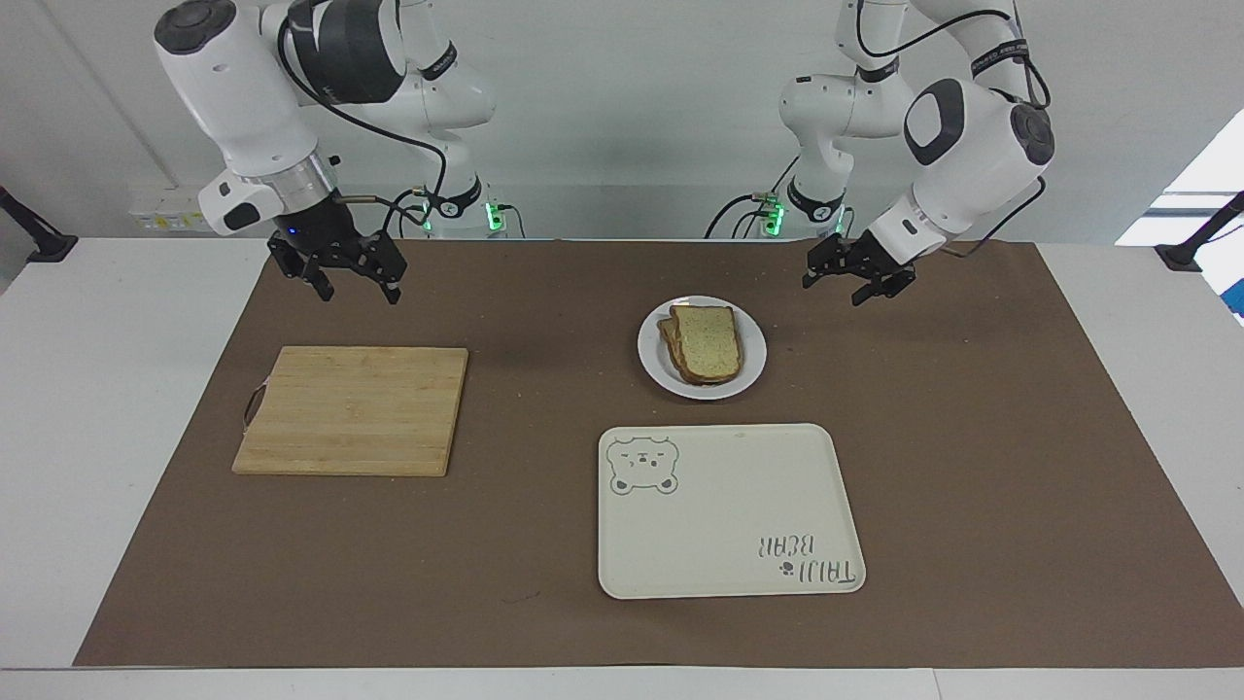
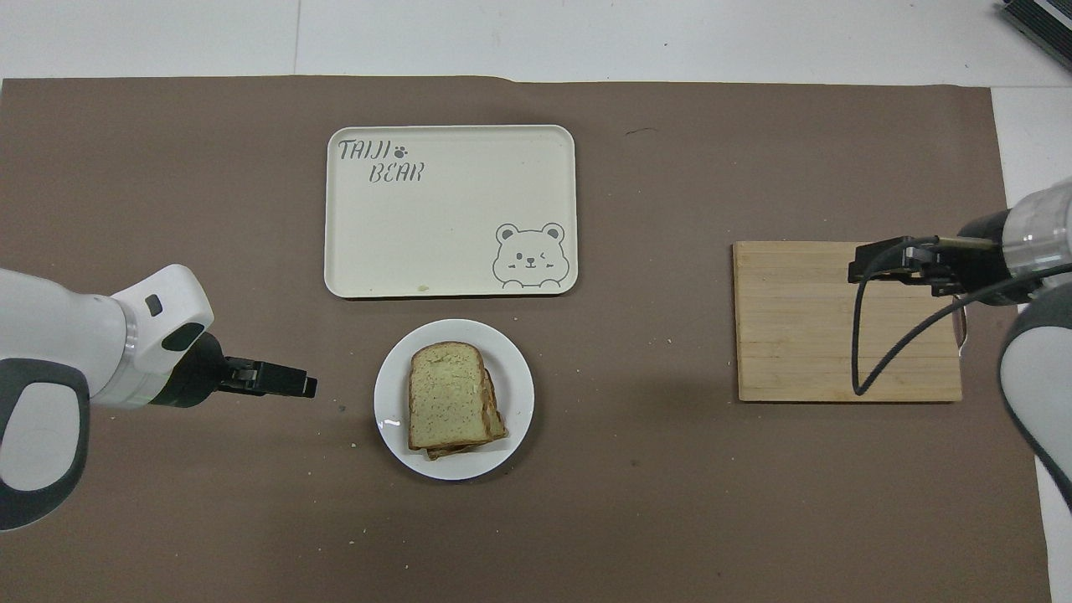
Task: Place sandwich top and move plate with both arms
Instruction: 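Move the left gripper to the plate rim and grip it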
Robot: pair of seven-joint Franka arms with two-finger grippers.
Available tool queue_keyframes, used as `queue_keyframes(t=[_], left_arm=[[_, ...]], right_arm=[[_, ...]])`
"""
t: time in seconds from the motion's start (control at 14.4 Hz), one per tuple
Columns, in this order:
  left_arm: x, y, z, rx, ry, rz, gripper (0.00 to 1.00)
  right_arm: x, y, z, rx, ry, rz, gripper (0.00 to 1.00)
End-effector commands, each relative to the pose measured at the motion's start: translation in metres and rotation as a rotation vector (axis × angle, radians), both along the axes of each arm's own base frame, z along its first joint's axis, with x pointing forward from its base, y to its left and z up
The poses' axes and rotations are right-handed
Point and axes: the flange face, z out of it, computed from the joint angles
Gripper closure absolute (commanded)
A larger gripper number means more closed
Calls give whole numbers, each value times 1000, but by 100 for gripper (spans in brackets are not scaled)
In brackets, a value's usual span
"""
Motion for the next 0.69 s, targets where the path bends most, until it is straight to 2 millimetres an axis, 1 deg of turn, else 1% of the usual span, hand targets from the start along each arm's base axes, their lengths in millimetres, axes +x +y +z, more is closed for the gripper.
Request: queue_keyframes(t=[0.0, 0.14, 0.28, 0.42, 0.55, 0.62], left_arm=[[-14, 1, -43, -56, -54, -33, 0], [-18, -7, -71, -81, -60, -35, 0], [-25, -25, -91, -77, -70, -37, 0], [-36, -34, -109, -104, -68, -30, 0], [-49, -32, -133, -145, -31, -16, 16], [-50, -31, -136, -178, -46, -24, 22]], right_arm=[[-1, -14, 22, -61, 1, 68, 0], [1, -19, 32, -87, 7, 84, 0], [-3, -18, 27, -90, 15, 82, 0], [-3, -15, 27, -71, 9, 76, 0], [-2, -15, 29, -67, 9, 74, 0], [-4, -16, 31, -68, 12, 75, 0]])
